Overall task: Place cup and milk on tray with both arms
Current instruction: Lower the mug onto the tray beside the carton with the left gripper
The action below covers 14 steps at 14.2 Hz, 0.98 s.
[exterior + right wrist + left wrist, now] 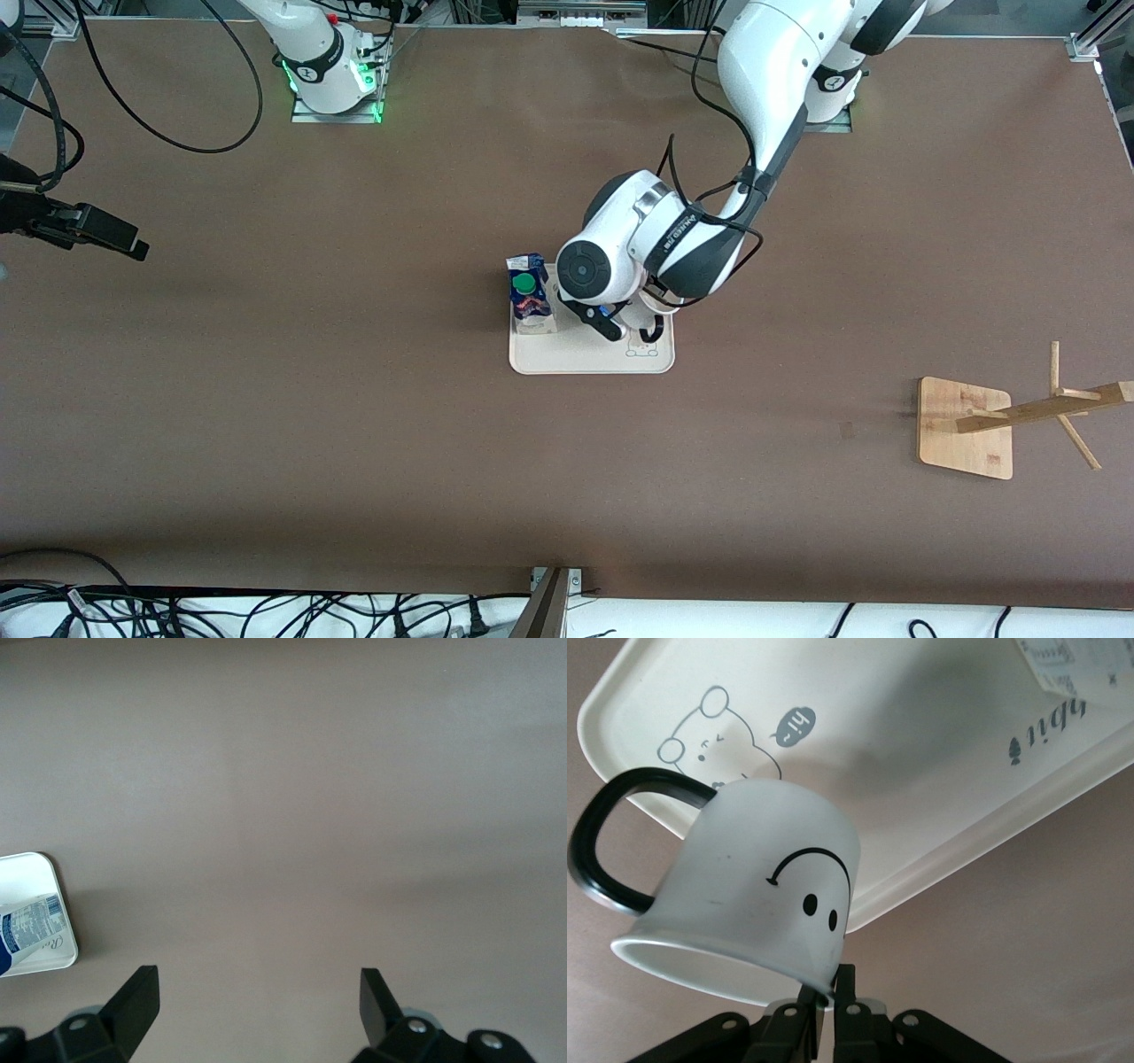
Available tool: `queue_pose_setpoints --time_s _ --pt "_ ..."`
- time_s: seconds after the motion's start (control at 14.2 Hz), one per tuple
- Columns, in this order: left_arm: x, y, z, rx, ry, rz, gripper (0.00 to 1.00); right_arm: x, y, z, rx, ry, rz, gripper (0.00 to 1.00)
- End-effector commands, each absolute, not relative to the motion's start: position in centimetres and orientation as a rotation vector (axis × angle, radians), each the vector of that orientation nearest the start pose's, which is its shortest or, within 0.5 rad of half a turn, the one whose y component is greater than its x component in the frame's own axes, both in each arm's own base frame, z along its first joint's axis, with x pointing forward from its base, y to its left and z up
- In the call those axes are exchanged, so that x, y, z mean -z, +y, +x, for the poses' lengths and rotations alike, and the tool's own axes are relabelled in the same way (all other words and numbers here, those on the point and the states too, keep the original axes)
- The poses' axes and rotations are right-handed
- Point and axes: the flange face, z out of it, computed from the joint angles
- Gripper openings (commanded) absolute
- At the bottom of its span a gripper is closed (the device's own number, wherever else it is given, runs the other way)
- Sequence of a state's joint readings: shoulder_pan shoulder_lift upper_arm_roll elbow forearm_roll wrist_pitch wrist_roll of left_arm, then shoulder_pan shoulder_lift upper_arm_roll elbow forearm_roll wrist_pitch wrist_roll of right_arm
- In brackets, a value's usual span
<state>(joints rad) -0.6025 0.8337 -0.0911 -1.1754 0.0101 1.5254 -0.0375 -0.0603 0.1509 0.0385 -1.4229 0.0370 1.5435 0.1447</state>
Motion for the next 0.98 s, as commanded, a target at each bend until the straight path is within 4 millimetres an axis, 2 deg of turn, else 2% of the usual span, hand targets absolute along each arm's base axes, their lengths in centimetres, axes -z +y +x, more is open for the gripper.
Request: queue_pose_setpoints --time_s 0.0,0.21,0.42,0.7,0.91 --pt "-26.5 -42.5 56.3 -0.713 0.807 -2.901 0.0 -60.9 -1.7 59.1 -0.046 0.276 -3.118 1.0" --pt "-26.1 -40.7 57.6 -0.757 0.675 -2.994 0.0 -60.7 -1.9 59.0 -0.061 0.267 -3.144 1.0" --pt "-26.2 -39.4 58.6 -0.839 0.436 -3.102 0.0 -60.5 -1.9 58.9 -0.069 0.214 -3.149 1.0" --pt "-26.7 -38.0 60.2 -0.942 0.008 -3.209 0.0 -60.3 -2.1 59.1 -0.077 0.134 -3.152 1.0" --pt "-26.0 -36.9 61.7 -0.991 -0.461 -3.222 0.0 -60.3 -2.2 59.2 -0.077 0.134 -3.152 1.0"
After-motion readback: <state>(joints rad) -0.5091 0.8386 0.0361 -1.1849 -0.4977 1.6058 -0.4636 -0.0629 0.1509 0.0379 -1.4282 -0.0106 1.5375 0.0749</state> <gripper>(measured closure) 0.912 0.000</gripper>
